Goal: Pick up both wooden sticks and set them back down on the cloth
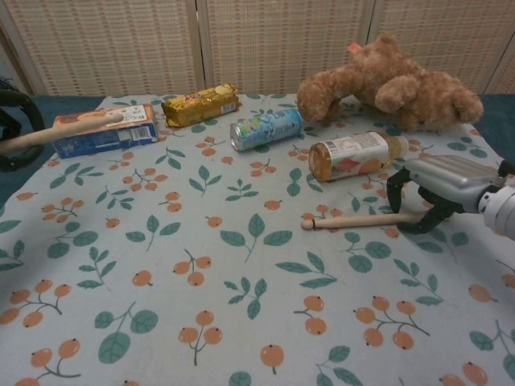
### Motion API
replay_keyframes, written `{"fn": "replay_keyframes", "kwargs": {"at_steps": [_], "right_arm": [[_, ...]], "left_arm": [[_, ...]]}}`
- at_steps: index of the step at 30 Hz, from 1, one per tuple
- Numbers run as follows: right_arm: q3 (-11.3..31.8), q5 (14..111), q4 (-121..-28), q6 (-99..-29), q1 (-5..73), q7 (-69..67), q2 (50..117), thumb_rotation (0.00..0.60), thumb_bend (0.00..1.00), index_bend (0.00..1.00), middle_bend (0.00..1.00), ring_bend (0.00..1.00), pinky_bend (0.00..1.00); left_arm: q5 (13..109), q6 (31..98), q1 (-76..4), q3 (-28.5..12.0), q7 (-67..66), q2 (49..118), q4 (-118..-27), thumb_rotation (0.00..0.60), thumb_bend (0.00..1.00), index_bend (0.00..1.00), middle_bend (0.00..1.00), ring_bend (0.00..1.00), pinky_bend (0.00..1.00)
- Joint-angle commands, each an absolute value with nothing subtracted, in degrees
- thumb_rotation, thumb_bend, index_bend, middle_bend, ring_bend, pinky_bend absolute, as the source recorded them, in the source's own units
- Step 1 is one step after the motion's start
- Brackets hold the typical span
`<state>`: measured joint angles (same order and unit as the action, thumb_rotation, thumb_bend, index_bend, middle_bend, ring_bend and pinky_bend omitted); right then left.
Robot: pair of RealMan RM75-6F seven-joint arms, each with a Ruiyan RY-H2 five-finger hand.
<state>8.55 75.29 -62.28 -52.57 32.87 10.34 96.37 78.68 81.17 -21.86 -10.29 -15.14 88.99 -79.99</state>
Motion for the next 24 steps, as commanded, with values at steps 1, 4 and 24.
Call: {"fn": "replay_keyframes", "kwargs": {"at_steps": [1, 4, 24], "right_arm": [[8.37, 75.10, -61.36, -52.50, 33.16, 10.54, 97.00, 0.600, 0.16, 0.56, 0.43, 0.90, 1.00], [8.28, 74.97, -60.23, -52.68, 33.28, 10.47, 97.61, 0.600, 0.16, 0.57, 0.43, 0.90, 1.00], [7.84, 74.68, -58.76, -55.17, 32.93, 12.31, 97.58, 0.600, 0.56, 0.77, 0.60, 0.93, 1.00]], "left_arm": [[78.83, 81.50, -21.70, -10.29, -15.01, 88.94, -80.14, 0.600, 0.42, 0.66, 0.83, 1.00, 1.00], [79.02, 81.75, -21.54, -10.20, -14.96, 88.90, -80.36, 0.600, 0.42, 0.66, 0.83, 1.00, 1.00], [78.84, 81.56, -21.27, -10.29, -14.70, 88.81, -80.26, 0.600, 0.42, 0.66, 0.83, 1.00, 1.00]]}}
